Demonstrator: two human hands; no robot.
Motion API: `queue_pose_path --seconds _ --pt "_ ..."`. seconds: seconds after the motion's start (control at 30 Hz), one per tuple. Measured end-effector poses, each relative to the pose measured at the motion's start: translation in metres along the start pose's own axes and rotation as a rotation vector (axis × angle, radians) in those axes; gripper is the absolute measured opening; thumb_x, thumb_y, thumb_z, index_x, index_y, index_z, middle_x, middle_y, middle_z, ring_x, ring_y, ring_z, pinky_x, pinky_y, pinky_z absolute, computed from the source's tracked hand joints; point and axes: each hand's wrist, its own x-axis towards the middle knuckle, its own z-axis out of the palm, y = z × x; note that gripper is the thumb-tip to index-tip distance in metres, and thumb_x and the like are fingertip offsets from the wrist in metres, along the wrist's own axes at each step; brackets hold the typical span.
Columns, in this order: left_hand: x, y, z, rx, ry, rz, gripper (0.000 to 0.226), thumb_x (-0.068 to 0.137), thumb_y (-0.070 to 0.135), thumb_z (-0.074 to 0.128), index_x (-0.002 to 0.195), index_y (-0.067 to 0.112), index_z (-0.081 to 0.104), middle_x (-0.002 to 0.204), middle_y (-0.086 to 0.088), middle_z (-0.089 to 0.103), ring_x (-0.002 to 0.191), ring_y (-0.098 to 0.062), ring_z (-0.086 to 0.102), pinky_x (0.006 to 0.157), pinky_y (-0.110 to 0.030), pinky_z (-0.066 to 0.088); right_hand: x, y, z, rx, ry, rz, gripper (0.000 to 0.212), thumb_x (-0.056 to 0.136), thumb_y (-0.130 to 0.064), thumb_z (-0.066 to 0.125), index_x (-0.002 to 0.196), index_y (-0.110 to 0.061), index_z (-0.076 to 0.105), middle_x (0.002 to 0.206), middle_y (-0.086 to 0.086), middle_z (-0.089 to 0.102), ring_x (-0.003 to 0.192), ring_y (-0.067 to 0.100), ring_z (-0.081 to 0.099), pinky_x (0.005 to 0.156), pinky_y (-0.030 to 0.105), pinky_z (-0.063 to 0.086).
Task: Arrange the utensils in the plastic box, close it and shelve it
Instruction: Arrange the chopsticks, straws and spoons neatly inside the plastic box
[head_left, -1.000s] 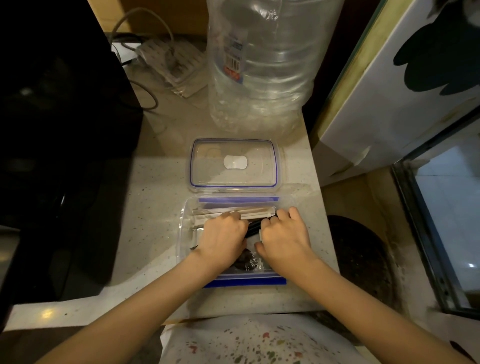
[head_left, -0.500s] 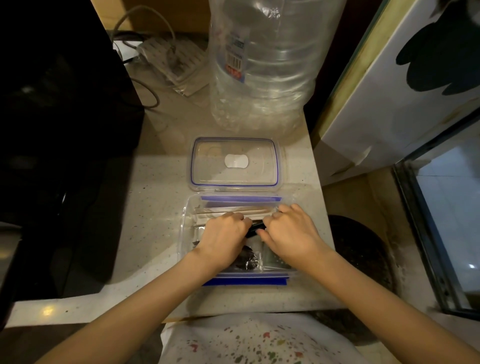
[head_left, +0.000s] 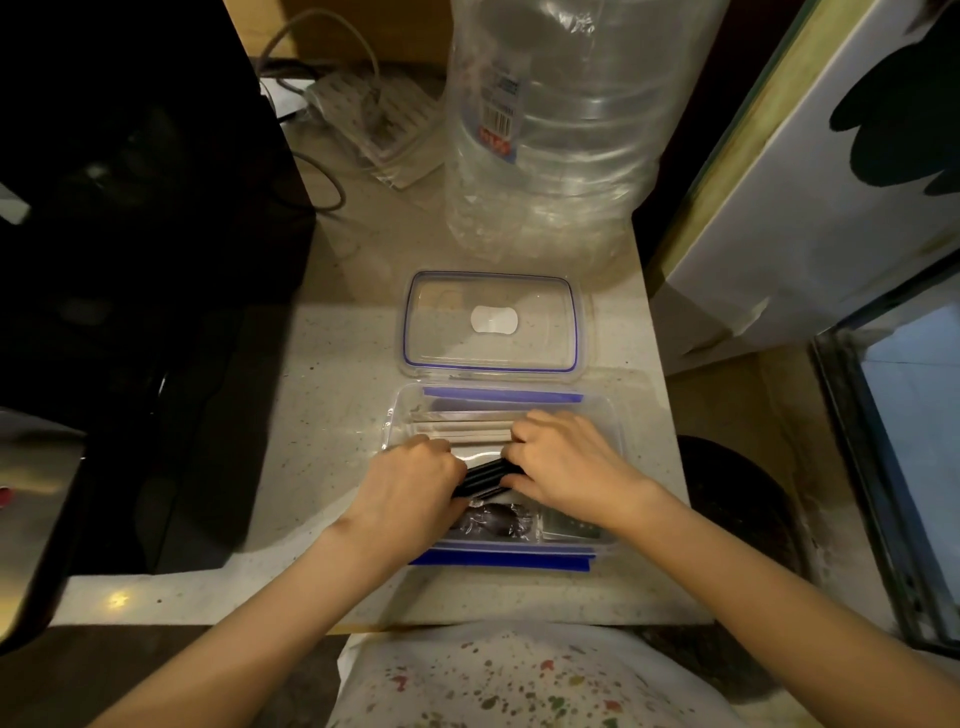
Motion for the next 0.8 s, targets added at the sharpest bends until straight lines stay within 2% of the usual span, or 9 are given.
queue_pose_path --seconds 0.1,0.23,0.33,0.43,0.47,0.6,0.8 --pt "-0.001 0.0 -0.002 0.022 -0.052 0.008 0.024 0.09 0.029 0.051 0.105 0.016 0.064 0.104 -0.002 0.064 0.095 -0.02 0.061 0.077 -0.031 0.052 0.0 0.001 0.0 0.036 -0.021 -0.007 0.035 0.087 -0.041 0.054 0.106 -0.014 0.065 0.098 0.004 0.061 0.091 0.018 0.054 0.076 0.032 0.045" --pt "-0.002 0.0 -0.001 0.04 -0.105 0.029 0.019 0.09 0.021 0.051 0.102 0.015 0.065 0.102 -0.004 0.067 0.093 -0.022 0.063 0.08 -0.034 0.055 0.001 0.001 0.002 -0.057 -0.033 -0.034 0.033 0.087 -0.034 0.056 0.113 -0.013 0.063 0.103 0.005 0.061 0.1 0.022 0.053 0.081 0.036 0.045" --pt "-0.001 0.0 0.001 0.022 -0.13 0.018 0.018 0.089 0.016 0.053 0.1 0.015 0.066 0.102 -0.005 0.069 0.095 -0.024 0.064 0.082 -0.036 0.056 0.004 0.0 0.005 -0.082 -0.005 -0.008 0.023 0.085 -0.026 0.06 0.095 -0.008 0.07 0.091 0.007 0.065 0.09 0.025 0.057 0.07 0.038 0.047" --pt "0.001 0.0 0.002 0.007 -0.137 0.011 0.018 0.086 0.013 0.055 0.099 0.016 0.067 0.102 -0.006 0.07 0.096 -0.025 0.064 0.084 -0.037 0.055 0.007 -0.001 0.008 -0.094 0.01 0.064 0.011 0.067 -0.019 0.077 0.069 -0.009 0.072 0.069 0.004 0.064 0.068 0.022 0.06 0.049 0.03 0.046" --pt "0.002 0.001 0.002 0.004 -0.141 0.018 0.017 0.086 0.013 0.056 0.098 0.016 0.067 0.101 -0.006 0.07 0.096 -0.025 0.064 0.084 -0.037 0.054 0.007 -0.001 0.009 -0.084 0.034 0.08 0.012 0.064 -0.017 0.079 0.066 -0.009 0.071 0.066 0.004 0.064 0.064 0.022 0.059 0.046 0.029 0.044" --pt "0.006 0.004 0.006 -0.032 -0.144 0.032 0.016 0.086 0.011 0.054 0.093 0.013 0.068 0.098 -0.008 0.071 0.093 -0.025 0.064 0.083 -0.035 0.053 0.007 -0.002 0.012 -0.025 0.058 0.091 0.018 0.086 -0.016 0.059 0.095 -0.004 0.067 0.093 0.01 0.064 0.088 0.028 0.057 0.065 0.038 0.048" --pt "0.013 0.001 0.006 -0.14 -0.135 -0.005 0.016 0.085 0.013 0.056 0.091 0.014 0.071 0.094 -0.008 0.072 0.089 -0.025 0.065 0.077 -0.035 0.055 0.004 -0.003 0.009 0.11 0.1 0.124 0.018 0.088 -0.019 0.057 0.103 -0.009 0.054 0.102 0.008 0.063 0.093 0.025 0.057 0.076 0.037 0.047"
